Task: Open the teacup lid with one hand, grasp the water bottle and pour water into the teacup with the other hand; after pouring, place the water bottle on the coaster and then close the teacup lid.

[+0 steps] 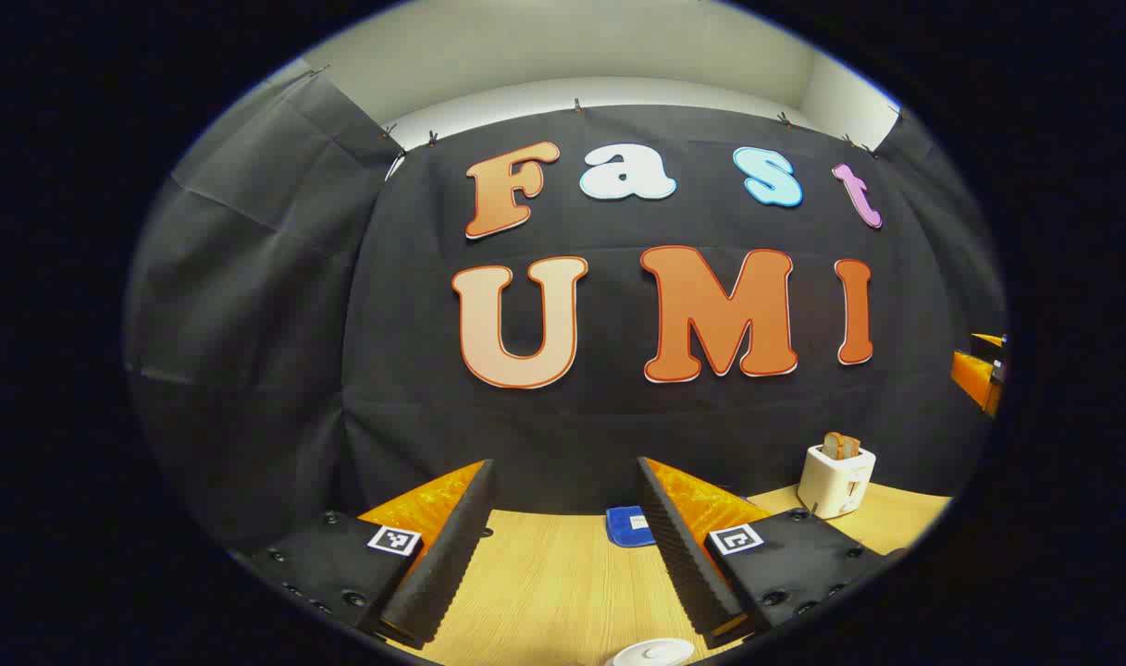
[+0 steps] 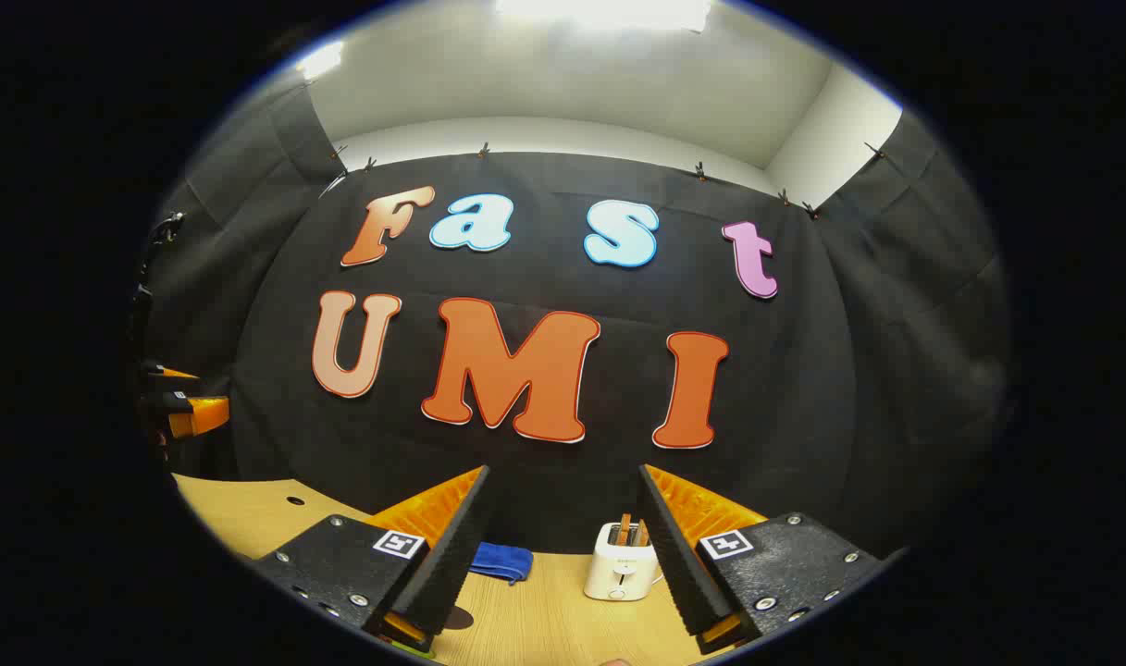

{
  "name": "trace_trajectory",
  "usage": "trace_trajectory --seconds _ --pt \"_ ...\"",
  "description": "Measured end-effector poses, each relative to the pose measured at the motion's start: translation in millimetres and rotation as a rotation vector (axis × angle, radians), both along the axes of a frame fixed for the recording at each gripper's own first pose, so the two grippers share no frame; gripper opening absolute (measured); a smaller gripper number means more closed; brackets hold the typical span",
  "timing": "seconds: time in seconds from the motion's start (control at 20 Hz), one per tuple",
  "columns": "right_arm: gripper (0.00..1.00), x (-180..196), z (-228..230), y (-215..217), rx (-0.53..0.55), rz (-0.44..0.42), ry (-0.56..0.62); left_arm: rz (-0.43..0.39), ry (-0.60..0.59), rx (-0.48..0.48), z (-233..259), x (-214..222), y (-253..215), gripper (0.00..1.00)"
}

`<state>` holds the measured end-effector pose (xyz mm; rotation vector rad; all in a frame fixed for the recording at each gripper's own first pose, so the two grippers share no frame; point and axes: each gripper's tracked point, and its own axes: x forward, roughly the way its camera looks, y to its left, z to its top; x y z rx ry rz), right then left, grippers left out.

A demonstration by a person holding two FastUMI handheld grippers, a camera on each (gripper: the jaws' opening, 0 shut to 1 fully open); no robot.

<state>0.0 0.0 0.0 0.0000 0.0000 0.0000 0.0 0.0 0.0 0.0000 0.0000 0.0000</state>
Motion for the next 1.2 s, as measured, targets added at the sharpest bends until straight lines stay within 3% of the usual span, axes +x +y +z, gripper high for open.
trace_trajectory --seconds 0.5,0.95,1.2 --pt "0.98 -4.3 -1.3 3.1 0.040 0.014 -0.016 -0.019 -0.011 0.034 -0.2 -20.8 -18.9 0.96" --pt "0.98 0.1 -28.6 15.8 0.031 0.082 0.072 0.001 0.007 0.031 -12.1 -21.5 -12.0 0.97" --pt "0.98 0.9 -52.9 24.3 0.042 0.127 0.122 -0.031 0.041 0.021 -35.6 -24.3 -18.1 0.97"
